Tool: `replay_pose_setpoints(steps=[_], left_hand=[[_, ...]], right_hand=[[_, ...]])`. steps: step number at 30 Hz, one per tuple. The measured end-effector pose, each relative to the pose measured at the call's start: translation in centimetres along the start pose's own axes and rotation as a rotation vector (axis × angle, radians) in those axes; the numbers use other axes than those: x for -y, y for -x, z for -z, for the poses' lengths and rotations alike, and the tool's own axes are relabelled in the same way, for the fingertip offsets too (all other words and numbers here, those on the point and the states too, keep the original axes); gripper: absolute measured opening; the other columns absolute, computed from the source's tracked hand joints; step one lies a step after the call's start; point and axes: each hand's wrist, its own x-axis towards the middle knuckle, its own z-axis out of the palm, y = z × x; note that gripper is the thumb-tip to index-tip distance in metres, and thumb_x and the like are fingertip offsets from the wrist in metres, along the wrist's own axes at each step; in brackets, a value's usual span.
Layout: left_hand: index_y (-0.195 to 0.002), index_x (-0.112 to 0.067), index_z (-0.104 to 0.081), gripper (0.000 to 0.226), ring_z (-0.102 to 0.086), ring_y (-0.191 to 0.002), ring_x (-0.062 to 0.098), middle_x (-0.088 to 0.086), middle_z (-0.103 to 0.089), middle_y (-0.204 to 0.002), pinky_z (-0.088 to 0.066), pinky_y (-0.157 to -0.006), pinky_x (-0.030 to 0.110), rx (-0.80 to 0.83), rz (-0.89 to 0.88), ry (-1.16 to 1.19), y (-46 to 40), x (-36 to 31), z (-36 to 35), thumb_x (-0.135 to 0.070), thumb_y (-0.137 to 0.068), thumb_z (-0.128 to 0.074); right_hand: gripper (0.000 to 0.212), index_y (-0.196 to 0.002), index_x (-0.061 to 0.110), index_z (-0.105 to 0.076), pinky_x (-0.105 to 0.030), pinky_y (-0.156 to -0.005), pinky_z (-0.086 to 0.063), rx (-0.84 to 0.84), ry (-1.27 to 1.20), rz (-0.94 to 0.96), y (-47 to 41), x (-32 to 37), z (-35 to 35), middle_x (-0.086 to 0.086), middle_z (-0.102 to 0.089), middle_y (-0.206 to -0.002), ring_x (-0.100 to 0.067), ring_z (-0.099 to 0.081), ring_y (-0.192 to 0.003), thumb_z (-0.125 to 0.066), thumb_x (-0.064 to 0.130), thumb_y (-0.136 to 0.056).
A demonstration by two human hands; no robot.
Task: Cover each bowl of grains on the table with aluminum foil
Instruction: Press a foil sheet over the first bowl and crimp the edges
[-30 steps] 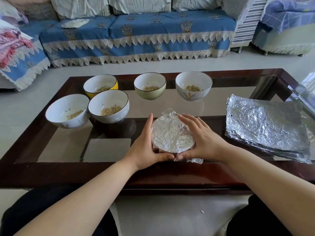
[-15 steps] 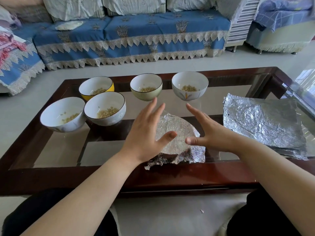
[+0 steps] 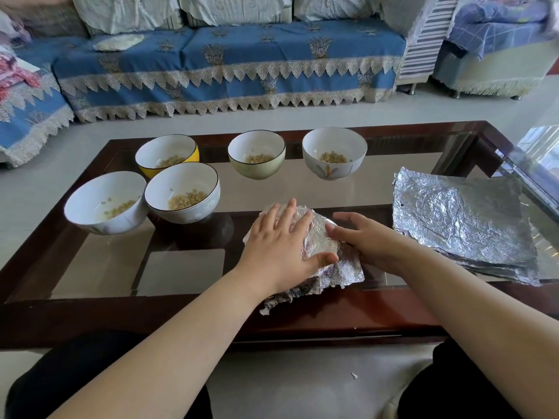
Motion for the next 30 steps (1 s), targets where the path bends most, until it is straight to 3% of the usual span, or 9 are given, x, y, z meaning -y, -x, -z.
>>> replay_pose_setpoints(steps=[3, 6, 10, 14, 18, 21, 23, 27, 30], left_hand=[[-0.157, -0.031, 0.005, 0.114, 0.016, -0.151, 0.028, 0.004, 0.017, -0.165, 0.003, -0.122, 0.050, -0.005, 0.029, -0.013, 0.5, -0.4, -0.2, -0.091, -0.060, 0.002], [-0.156, -0.035, 0.010, 0.112, 0.025, -0.149, 0.024, 0.006, 0.021, -0.163, 0.007, -0.121, 0.050, 0.006, 0.015, -0.014, 0.6, -0.3, -0.3, -0.091, -0.060, 0.002], [-0.153, -0.046, 0.011, 0.104, 0.025, -0.148, 0.024, 0.004, 0.025, -0.162, 0.009, -0.121, 0.049, 0.020, -0.019, -0.033, 0.5, -0.2, -0.3, -0.092, -0.061, 0.000], [-0.151, -0.048, 0.014, 0.101, 0.026, -0.148, 0.024, -0.001, 0.027, -0.161, 0.009, -0.121, 0.051, 0.033, -0.054, -0.051, 0.5, -0.1, -0.2, -0.092, -0.062, 0.001], [-0.152, -0.044, 0.017, 0.102, 0.030, -0.146, 0.022, 0.003, 0.029, -0.160, 0.012, -0.120, 0.049, 0.043, -0.076, -0.064, 0.4, -0.1, -0.3, -0.090, -0.062, 0.004], [-0.152, -0.042, 0.017, 0.103, 0.029, -0.147, 0.023, 0.005, 0.029, -0.160, 0.015, -0.120, 0.045, 0.044, -0.087, -0.058, 0.4, -0.1, -0.2, -0.089, -0.062, 0.005], [-0.152, -0.042, 0.016, 0.102, 0.027, -0.147, 0.023, 0.004, 0.028, -0.160, 0.015, -0.120, 0.045, 0.038, -0.091, -0.055, 0.5, -0.1, -0.2, -0.089, -0.062, 0.005], [-0.149, -0.048, 0.018, 0.095, 0.025, -0.148, 0.026, -0.003, 0.029, -0.161, 0.012, -0.121, 0.048, 0.021, -0.124, -0.072, 0.5, -0.1, -0.3, -0.088, -0.064, 0.005], [-0.143, -0.050, 0.024, 0.088, 0.024, -0.149, 0.025, -0.007, 0.028, -0.161, 0.010, -0.121, 0.050, 0.010, -0.145, -0.085, 0.4, 0.1, -0.4, -0.088, -0.065, 0.007]], right_hand=[[0.097, -0.136, 0.024, -0.048, -0.041, -0.095, -0.053, 0.013, -0.069, -0.005, 0.2, 0.7, -0.4, -0.004, -0.066, -0.119, -0.017, -0.068, -0.104, -0.082, 0.054, -0.051], [0.075, -0.135, 0.017, -0.050, -0.034, -0.073, -0.058, 0.054, -0.263, -0.065, -0.1, 0.7, -0.5, -0.008, -0.070, -0.103, -0.017, -0.068, -0.090, -0.077, 0.028, -0.066], [0.060, -0.129, 0.019, -0.056, -0.028, -0.058, -0.055, 0.152, -0.398, -0.136, -0.1, 0.9, -0.2, -0.003, -0.072, -0.087, -0.016, -0.066, -0.073, -0.072, 0.017, -0.071], [0.055, -0.125, 0.016, -0.062, -0.031, -0.066, -0.056, 0.171, -0.432, -0.109, -0.3, 1.2, 0.1, -0.004, -0.071, -0.092, -0.020, -0.064, -0.080, -0.072, 0.014, -0.071], [0.022, -0.104, 0.011, -0.069, -0.025, -0.064, -0.055, 0.144, -0.434, -0.045, -0.2, 1.2, -0.3, -0.002, -0.071, -0.084, -0.014, -0.066, -0.070, -0.066, 0.009, -0.083], [0.033, -0.103, 0.005, -0.071, -0.036, -0.086, -0.049, 0.091, -0.385, -0.015, -0.3, 1.0, -0.6, -0.011, -0.070, -0.096, -0.023, -0.063, -0.089, -0.073, 0.017, -0.072], [0.036, -0.101, 0.002, -0.071, -0.040, -0.091, -0.050, 0.075, -0.366, -0.018, -0.2, 0.9, -0.6, -0.015, -0.071, -0.098, -0.026, -0.065, -0.091, -0.073, 0.020, -0.069], [0.012, -0.095, 0.001, -0.069, -0.025, -0.058, -0.056, 0.049, -0.406, -0.003, 0.0, 0.8, -0.6, -0.009, -0.072, -0.076, -0.016, -0.069, -0.064, -0.064, 0.010, -0.087], [0.009, -0.090, 0.000, -0.066, -0.021, -0.048, -0.052, -0.003, -0.422, 0.004, 0.1, 0.9, -0.9, -0.006, -0.070, -0.063, -0.012, -0.067, -0.053, -0.059, 0.005, -0.092]])
